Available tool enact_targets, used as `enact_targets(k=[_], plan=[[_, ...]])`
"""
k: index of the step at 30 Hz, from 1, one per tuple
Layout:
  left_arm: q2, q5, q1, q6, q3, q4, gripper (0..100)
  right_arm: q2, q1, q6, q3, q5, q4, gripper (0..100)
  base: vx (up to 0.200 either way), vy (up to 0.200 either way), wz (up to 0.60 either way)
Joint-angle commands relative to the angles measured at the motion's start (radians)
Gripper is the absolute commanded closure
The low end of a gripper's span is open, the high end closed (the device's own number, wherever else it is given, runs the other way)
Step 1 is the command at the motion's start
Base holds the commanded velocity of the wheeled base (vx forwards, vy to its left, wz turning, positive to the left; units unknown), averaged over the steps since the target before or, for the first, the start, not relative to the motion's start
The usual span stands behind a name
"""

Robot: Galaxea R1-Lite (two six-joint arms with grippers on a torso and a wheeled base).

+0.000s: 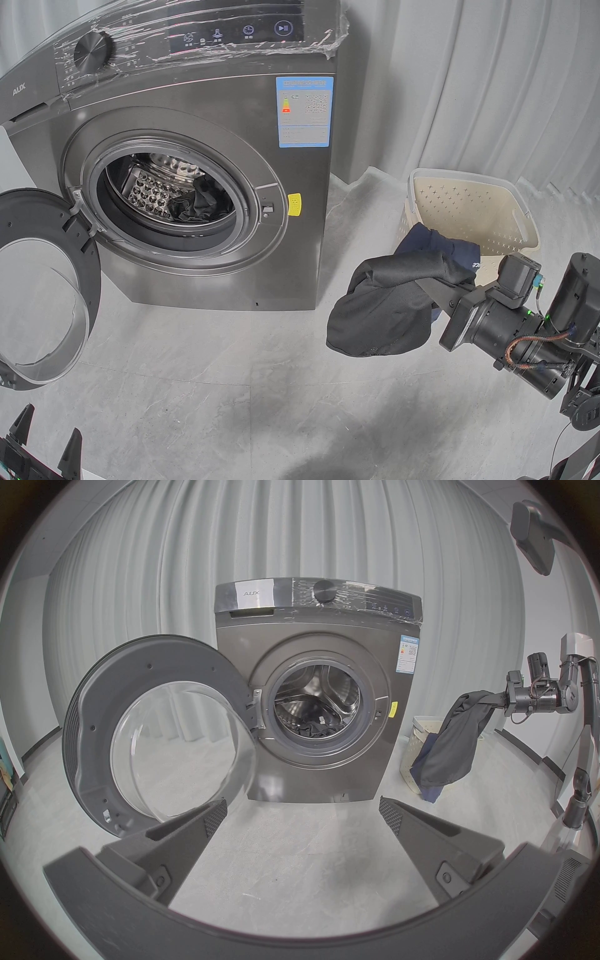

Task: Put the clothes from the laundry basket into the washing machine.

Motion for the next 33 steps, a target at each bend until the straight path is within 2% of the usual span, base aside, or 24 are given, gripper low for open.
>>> enact_targets(k=[1,8,14,20,33], plan=[[-0.007,0.000,0.000,0.000,0.015,0.001,0,0.000,-0.001,0.000,0.000,0.000,-0.001,100,0.000,0.000,0.00],[-0.007,0.000,0.000,0.000,0.013,0.001,0,0.000,-0.001,0.000,0.000,0.000,-0.001,100,0.000,0.000,0.00],[-0.007,0.000,0.000,-0.002,0.015,0.001,0,0.000,-0.001,0.000,0.000,0.000,-0.001,100,-0.200,0.000,0.00],[-0.006,0.000,0.000,-0.003,0.013,0.001,0,0.000,-0.002,0.000,0.000,0.000,-0.001,100,0.000,0.000,0.00],[-0.006,0.000,0.000,-0.003,0.015,0.001,0,-0.001,-0.008,0.000,0.000,0.000,-0.001,100,0.000,0.200,0.00]])
